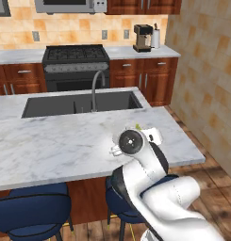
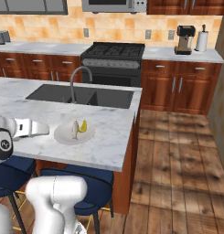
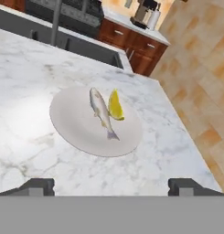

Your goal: Take the lemon wedge from the fridge and place it on the plate with fish on the dining counter.

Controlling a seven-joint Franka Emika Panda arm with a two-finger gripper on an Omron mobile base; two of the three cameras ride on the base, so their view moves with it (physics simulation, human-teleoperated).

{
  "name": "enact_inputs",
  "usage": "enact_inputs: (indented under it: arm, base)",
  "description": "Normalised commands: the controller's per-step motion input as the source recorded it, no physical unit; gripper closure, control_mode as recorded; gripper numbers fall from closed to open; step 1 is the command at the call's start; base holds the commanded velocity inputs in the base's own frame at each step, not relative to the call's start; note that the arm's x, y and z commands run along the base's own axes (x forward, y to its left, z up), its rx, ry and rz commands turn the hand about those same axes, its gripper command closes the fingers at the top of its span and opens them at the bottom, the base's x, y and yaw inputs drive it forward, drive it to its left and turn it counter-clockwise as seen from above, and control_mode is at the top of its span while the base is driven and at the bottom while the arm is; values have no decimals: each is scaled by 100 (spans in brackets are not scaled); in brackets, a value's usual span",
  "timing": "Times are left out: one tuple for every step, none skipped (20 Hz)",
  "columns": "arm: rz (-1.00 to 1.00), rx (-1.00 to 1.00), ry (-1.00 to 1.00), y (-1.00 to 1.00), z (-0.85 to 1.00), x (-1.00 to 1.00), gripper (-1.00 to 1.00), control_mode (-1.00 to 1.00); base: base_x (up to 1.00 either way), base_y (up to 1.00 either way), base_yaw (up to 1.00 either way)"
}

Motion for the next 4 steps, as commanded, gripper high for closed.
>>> enact_inputs:
  arm:
    - [5, 0, 0, 14, 76, -54, -100, -100]
    - [9, 0, -4, 8, 100, -64, -100, -100]
    - [20, 0, -64, 0, 94, -100, -100, -100]
    - [9, -15, -100, 0, 26, -79, -100, -100]
  base:
    - [0, 0, 0]
    - [0, 0, 0]
    - [0, 0, 0]
    - [0, 0, 0]
